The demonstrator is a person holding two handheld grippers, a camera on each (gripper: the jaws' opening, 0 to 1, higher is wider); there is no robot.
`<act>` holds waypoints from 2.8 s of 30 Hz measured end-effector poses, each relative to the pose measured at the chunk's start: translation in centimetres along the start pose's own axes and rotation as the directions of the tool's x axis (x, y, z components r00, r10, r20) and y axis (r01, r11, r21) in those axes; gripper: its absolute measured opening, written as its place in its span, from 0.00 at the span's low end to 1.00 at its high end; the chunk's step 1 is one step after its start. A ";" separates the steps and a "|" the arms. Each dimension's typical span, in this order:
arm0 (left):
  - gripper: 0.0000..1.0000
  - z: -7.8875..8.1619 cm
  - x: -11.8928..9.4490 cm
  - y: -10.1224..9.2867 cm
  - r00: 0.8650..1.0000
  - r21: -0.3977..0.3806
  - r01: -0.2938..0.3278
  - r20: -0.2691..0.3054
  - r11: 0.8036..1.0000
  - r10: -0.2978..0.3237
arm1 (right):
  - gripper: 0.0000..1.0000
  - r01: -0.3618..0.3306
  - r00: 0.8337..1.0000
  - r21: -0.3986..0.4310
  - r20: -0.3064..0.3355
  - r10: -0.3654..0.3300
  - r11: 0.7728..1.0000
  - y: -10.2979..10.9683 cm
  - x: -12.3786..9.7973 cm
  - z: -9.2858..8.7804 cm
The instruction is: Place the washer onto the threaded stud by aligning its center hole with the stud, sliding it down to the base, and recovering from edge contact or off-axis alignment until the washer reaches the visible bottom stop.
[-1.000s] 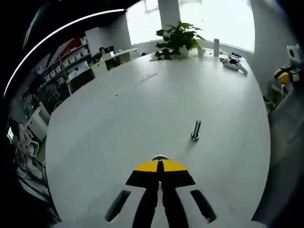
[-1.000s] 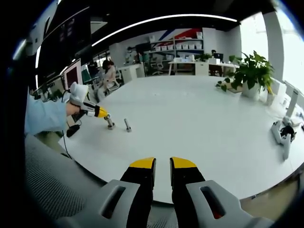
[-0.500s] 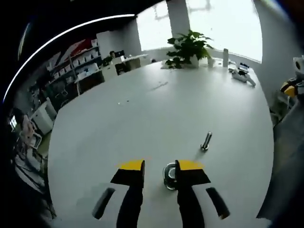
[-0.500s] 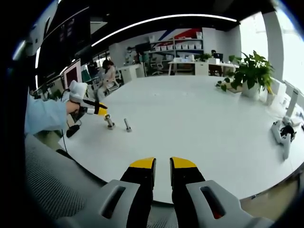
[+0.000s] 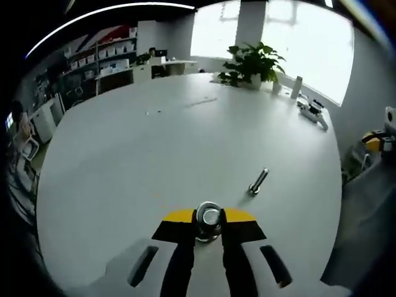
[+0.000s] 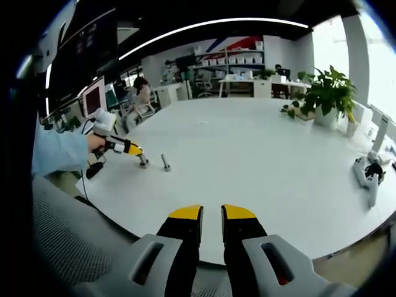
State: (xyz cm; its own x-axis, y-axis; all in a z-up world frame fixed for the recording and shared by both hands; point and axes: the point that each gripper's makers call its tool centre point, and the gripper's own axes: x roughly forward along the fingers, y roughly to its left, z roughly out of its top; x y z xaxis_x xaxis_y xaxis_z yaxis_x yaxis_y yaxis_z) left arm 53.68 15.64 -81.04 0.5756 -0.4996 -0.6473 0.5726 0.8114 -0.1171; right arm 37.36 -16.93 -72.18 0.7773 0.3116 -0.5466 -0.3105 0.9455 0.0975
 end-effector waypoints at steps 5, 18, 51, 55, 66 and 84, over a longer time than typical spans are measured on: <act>0.13 0.0 -0.1 -0.1 1.000 -0.017 0.008 0.004 1.000 -0.008 | 0.14 0.001 1.000 -0.001 -0.002 -0.001 1.000 -0.1 0.0 -0.1; 0.04 0.5 -0.4 0.3 0.998 -0.156 0.047 0.058 0.987 -0.038 | 0.14 -0.001 1.000 -0.003 -0.001 0.001 1.000 -0.1 0.0 -0.1; 0.00 0.2 -1.8 1.2 0.996 -0.243 0.007 0.087 0.970 0.015 | 0.14 -0.001 1.000 -0.001 -0.001 0.001 1.000 0.0 0.1 0.0; 0.00 0.3 -2.1 0.8 0.996 -0.227 0.004 0.085 0.974 0.016 | 0.14 0.000 1.000 -0.001 -0.001 0.000 1.000 0.0 0.1 0.0; 0.00 2.4 -4.9 -0.4 0.990 -0.197 -0.002 0.137 0.980 0.030 | 0.14 -0.007 1.000 -0.005 0.003 0.007 1.000 0.1 0.0 -0.1; 0.08 7.0 -15.8 -7.0 0.924 -0.063 -0.056 0.375 0.996 0.076 | 0.14 0.001 0.998 0.004 0.067 -0.001 1.000 -0.5 -0.6 0.5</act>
State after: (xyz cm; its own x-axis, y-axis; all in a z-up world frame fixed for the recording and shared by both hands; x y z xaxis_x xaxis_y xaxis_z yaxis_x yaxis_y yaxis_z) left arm 44.61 15.75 -64.72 0.7940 -0.5137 -0.3250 0.5012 0.8558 -0.1281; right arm 37.34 -17.59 -71.49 0.8126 0.3165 -0.4895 -0.3078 0.9461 0.1008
